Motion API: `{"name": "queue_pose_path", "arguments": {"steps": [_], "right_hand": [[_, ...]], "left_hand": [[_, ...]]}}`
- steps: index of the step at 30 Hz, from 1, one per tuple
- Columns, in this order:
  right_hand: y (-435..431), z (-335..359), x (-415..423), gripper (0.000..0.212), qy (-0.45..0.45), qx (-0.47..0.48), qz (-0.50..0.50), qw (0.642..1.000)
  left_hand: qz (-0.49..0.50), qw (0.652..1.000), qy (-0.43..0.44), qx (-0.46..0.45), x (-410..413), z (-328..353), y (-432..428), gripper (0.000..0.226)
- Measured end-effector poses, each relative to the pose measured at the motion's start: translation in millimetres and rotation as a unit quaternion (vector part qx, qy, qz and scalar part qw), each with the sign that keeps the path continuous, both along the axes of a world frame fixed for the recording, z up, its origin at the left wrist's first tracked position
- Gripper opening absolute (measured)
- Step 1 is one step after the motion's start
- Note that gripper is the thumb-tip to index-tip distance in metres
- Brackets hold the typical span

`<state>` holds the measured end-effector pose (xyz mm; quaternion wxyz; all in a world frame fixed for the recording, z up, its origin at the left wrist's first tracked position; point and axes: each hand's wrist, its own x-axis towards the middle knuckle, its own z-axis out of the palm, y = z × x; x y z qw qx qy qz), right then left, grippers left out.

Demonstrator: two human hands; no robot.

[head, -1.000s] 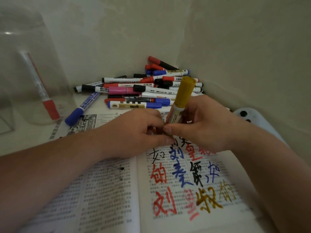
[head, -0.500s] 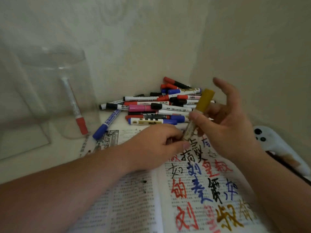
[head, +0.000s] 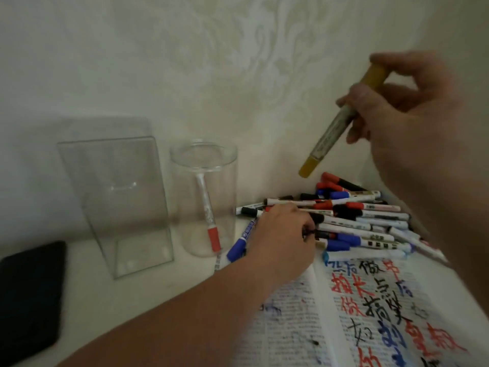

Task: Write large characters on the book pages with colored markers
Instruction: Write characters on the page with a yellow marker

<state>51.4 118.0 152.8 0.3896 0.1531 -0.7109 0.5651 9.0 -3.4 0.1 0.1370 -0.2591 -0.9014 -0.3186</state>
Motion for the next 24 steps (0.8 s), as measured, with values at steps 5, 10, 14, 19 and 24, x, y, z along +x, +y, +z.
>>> {"name": "queue_pose_path", "arguments": {"steps": [5, 10, 14, 19, 24], "right_hand": [[-65.8, 31.8, -35.4, 0.027, 0.018, 0.017, 0.055, 0.998], [-107.7, 18.9, -71.7, 0.027, -0.073, 0.114, 0.083, 0.987], [-100.0, 3.6, -79.9, 0.036, -0.154, 0.226, 0.046, 0.961], [-30.0, -4.4, -45.9, 0.016, -0.129, 0.285, -0.073, 0.947], [70.1, -40.6, 11.2, 0.02, -0.411, 0.474, -0.089, 0.774]], "left_hand": [[-0.025, 0.998, -0.023, -0.056, 2.1, -0.2, -4.4, 0.023], [-0.022, 0.998, -0.039, -0.046, -0.2, -3.1, -2.9, 0.025], [-0.023, 0.998, -0.031, -0.048, -0.5, -3.5, -3.3, 0.029], [-0.033, 0.997, -0.043, -0.054, 1.0, -2.2, -2.8, 0.031], [-0.058, 0.996, -0.029, -0.059, 6.9, -1.3, 1.9, 0.038]]}}
